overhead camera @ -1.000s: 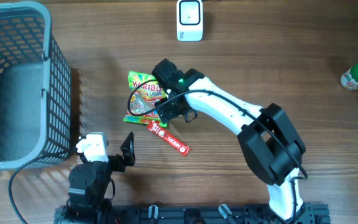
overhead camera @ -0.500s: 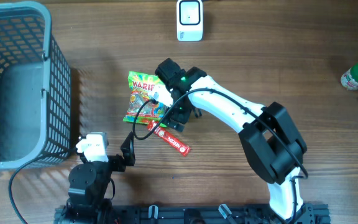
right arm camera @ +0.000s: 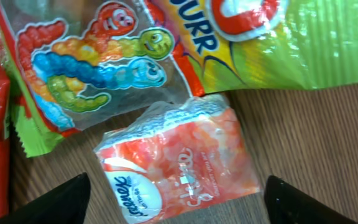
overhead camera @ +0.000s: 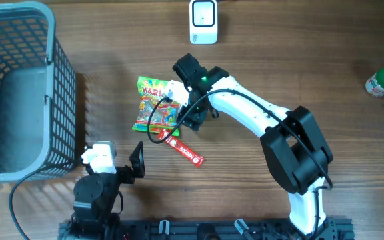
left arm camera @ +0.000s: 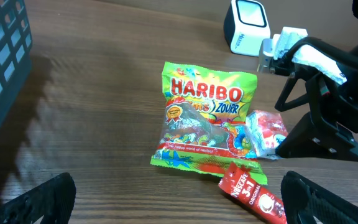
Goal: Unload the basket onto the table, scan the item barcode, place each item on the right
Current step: 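Lower the right gripper and grasp the red-white candy pack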
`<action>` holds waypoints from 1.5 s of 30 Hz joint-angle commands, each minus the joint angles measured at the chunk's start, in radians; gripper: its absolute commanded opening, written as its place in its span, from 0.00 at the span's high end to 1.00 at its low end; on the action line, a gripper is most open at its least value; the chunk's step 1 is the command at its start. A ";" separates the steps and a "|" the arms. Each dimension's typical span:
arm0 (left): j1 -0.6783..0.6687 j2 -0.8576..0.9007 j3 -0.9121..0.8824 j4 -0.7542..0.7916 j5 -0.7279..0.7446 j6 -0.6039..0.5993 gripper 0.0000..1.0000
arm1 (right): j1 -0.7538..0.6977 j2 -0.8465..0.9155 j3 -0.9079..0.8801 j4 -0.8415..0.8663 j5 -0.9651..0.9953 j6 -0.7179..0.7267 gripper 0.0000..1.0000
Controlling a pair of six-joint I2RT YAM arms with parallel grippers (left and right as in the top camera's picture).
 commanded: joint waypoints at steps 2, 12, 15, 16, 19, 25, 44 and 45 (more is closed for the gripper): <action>0.002 -0.004 -0.008 0.003 -0.013 -0.005 0.00 | 0.024 0.012 -0.003 -0.014 0.023 0.058 0.13; 0.002 -0.004 -0.008 0.003 -0.013 -0.005 0.00 | 0.114 0.066 -0.004 -0.017 0.249 0.132 0.25; 0.002 -0.004 -0.008 0.003 -0.013 -0.005 0.00 | 0.144 0.076 -0.004 -0.014 0.340 0.167 0.41; 0.002 -0.004 -0.008 0.003 -0.013 -0.005 0.00 | 0.155 0.076 -0.004 -0.005 0.396 0.189 0.46; 0.002 -0.004 -0.008 0.003 -0.013 -0.005 0.00 | 0.176 0.076 -0.004 0.006 0.485 0.210 0.50; 0.002 -0.003 -0.008 0.003 -0.013 -0.005 0.00 | 0.224 0.075 -0.004 0.006 0.539 0.205 0.27; 0.002 -0.003 -0.008 0.003 -0.013 -0.005 0.00 | 0.187 0.076 -0.044 0.052 0.449 0.209 0.52; 0.002 -0.003 -0.008 0.003 -0.013 -0.005 0.00 | 0.179 0.076 -0.057 0.056 0.434 0.209 0.55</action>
